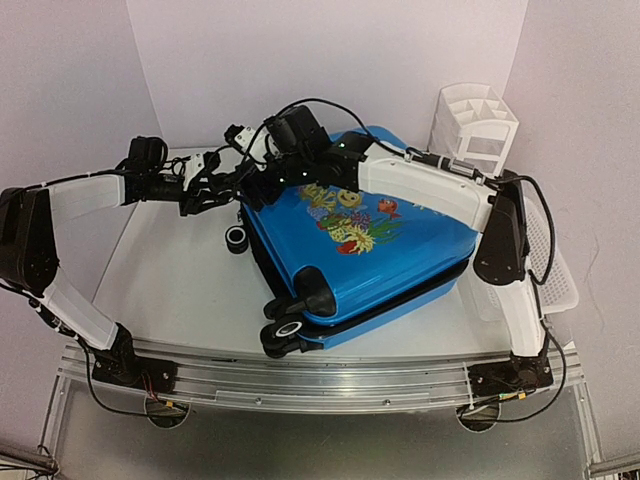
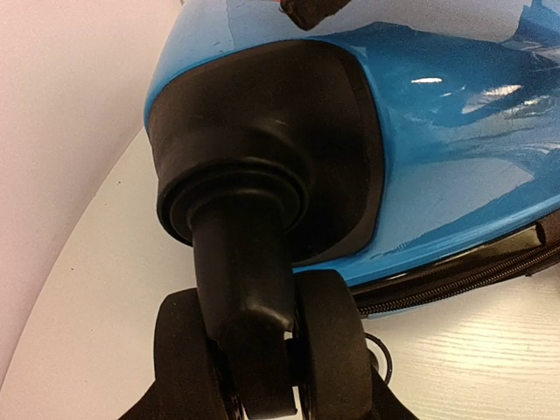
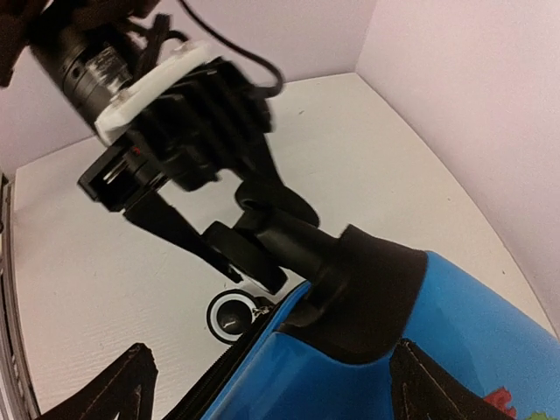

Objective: Open, take out, and arrange the luggage

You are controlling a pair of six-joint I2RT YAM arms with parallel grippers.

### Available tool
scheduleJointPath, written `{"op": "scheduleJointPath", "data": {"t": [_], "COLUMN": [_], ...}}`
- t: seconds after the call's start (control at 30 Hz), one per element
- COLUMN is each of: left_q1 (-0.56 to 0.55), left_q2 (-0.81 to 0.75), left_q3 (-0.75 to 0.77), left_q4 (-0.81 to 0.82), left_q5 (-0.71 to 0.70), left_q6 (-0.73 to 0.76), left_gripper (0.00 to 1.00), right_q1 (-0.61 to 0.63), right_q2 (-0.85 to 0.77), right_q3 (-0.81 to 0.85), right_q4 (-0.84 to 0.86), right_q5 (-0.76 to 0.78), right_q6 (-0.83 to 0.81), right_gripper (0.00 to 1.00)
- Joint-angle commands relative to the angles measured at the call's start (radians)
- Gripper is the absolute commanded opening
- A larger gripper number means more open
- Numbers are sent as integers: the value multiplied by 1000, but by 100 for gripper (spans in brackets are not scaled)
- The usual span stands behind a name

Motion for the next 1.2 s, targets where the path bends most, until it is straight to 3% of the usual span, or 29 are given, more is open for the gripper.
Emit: {"op": "scheduleJointPath", "data": {"t": [0.0, 0.13, 0.27, 0.4, 0.47, 0.7, 0.87, 1.17], "left_q1": [-14, -14, -14, -14, -14, -15, -14, -15], "left_q2": [-65, -92, -113, -128, -134, -138, -124, -145], "left_q3": [9, -27, -49, -55, -57, -72, -65, -66], "left_q4": [139, 209, 237, 237, 239, 260, 284, 276], "left_q5": [11, -36, -65, -67, -71, -69, -68, -59], "left_q6": [-5, 33, 65, 69, 62, 39, 33, 27], "left_gripper": [0, 0, 0, 0, 0, 0, 0, 0], "right_q1": [-5, -6, -11, -24, -26, -28, -28, -35], "right_q2": [-205, -368, -520, -633, -671, -935, -913, -887], "right_q3": [-94, -155, -190, -212, -267, -684, -818, -1057], "right_q4": [-13, -268, -737, -1198, -1348, -1361, -1315, -1036], "right_q5": [235, 445, 593, 576, 522, 258, 201, 113], "right_q6": [225, 463, 812, 1166, 1249, 1509, 1477, 1471], "right_gripper": [85, 80, 68, 53, 45, 16, 5, 0]}}
